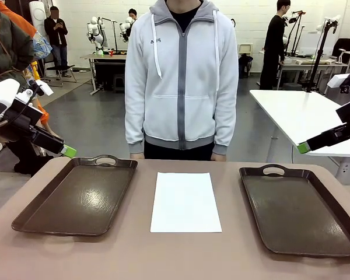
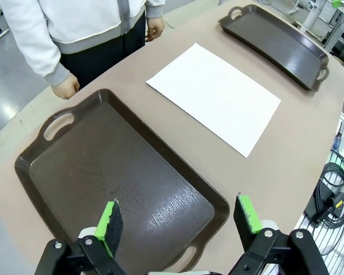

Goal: Sort the A4 documents.
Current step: Receive the A4 Paper.

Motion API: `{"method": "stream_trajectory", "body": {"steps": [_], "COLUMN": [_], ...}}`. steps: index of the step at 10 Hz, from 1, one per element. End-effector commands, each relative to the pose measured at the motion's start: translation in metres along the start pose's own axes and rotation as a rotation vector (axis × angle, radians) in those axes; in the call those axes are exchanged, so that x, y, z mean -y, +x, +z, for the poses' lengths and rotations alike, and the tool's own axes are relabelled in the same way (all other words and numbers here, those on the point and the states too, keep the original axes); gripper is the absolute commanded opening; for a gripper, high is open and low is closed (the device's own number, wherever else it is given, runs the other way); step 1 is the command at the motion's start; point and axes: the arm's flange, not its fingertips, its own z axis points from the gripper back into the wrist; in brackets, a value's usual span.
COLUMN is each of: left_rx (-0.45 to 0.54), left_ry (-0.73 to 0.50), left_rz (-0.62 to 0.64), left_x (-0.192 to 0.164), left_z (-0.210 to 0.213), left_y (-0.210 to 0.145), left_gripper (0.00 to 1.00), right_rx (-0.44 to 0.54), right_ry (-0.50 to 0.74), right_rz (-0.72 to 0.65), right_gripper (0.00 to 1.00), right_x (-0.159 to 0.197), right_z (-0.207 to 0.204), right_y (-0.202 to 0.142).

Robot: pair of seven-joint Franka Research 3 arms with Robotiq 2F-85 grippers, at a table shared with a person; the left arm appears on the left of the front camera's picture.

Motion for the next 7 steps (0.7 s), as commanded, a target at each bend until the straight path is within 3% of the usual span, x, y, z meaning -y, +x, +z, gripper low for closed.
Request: {"method": "stream_trajectory", "body": {"steps": [1, 7], "left_rx": [0.011, 0.011], "left_ry": [-0.009, -0.009], "left_rz": [0.000, 0.000], "left_x": [-0.0025, -0.0025], "left_z": [-0.0014, -0.0014], "left_y": [-0.0008, -0.0008], "left_gripper": [1.00, 1.00], "right_rx": [0.001, 0.001], "right_ry": [0.005, 0.005], "right_rz": [0.001, 0.001], "right_gripper": [1.00, 1.00], "right_x": [-0.0002, -0.0002], "right_z": [-0.0007, -0.0007], "right_y": [-0.0001, -0.0001]}}
